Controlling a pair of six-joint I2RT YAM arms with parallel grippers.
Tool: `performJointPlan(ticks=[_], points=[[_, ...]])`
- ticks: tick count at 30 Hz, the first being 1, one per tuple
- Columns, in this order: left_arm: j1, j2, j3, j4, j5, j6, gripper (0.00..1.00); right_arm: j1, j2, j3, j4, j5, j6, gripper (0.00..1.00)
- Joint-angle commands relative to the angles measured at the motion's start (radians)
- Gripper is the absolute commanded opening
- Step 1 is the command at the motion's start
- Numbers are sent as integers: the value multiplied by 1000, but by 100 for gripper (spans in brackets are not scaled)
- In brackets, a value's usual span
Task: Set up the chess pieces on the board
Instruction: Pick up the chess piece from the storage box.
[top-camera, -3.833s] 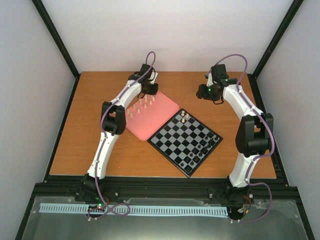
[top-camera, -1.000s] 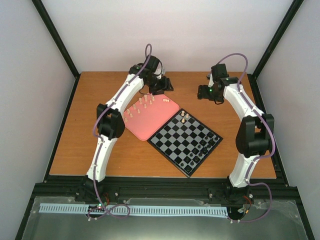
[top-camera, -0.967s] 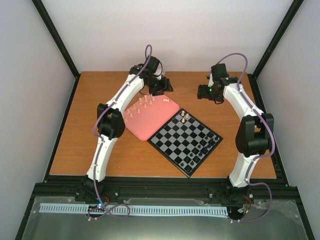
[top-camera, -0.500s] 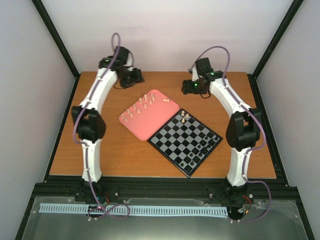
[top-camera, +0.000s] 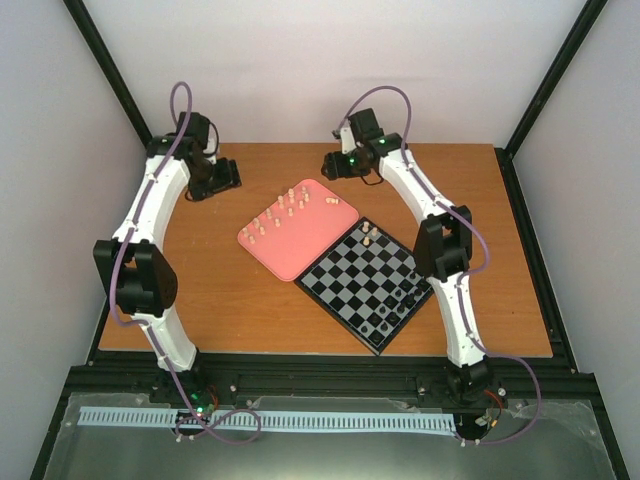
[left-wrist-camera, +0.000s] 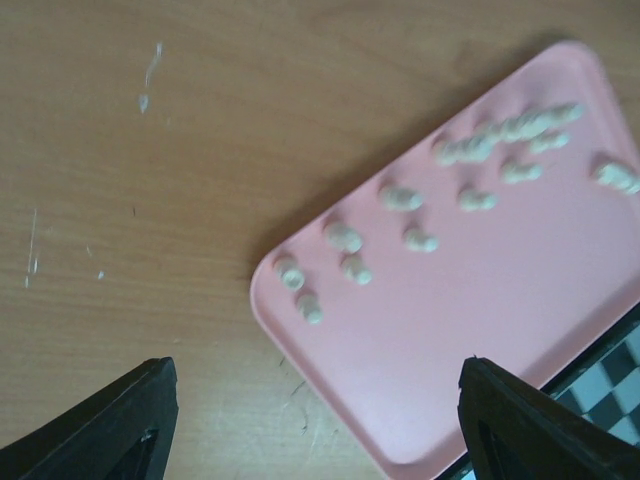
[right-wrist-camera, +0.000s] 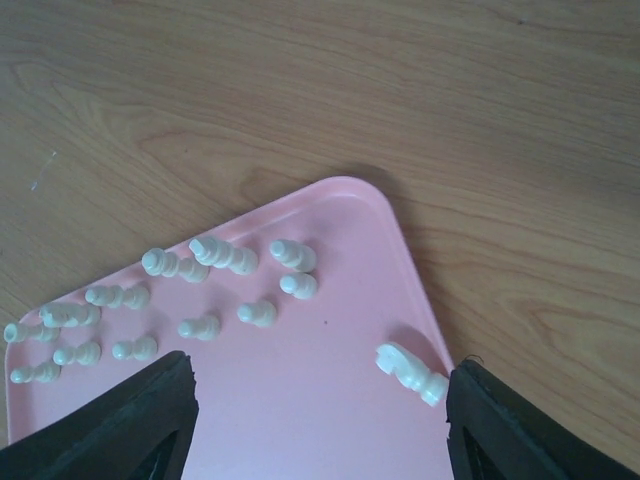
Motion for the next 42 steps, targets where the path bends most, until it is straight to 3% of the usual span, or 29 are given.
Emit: performJointPlan(ticks=[1, 8, 13, 27, 31, 42], points=[[-5, -40, -82, 31, -6, 48, 79, 41, 74, 107, 11, 12, 39, 68], [-2, -78, -165, 55, 21, 55, 79, 86, 146, 157, 27, 56, 128, 60], [-3, -123, -220, 64, 24, 43, 79, 126, 195, 147, 49, 65, 103, 60], [-3, -136, -227, 42, 48, 55, 79, 137, 233, 144, 89, 265, 131, 57], [-4, -124, -231, 47, 56, 55, 79, 132, 246, 144, 93, 236, 135, 52], [-3, -77, -211, 53, 84, 53, 78, 130, 275, 150, 100, 178, 108, 51]])
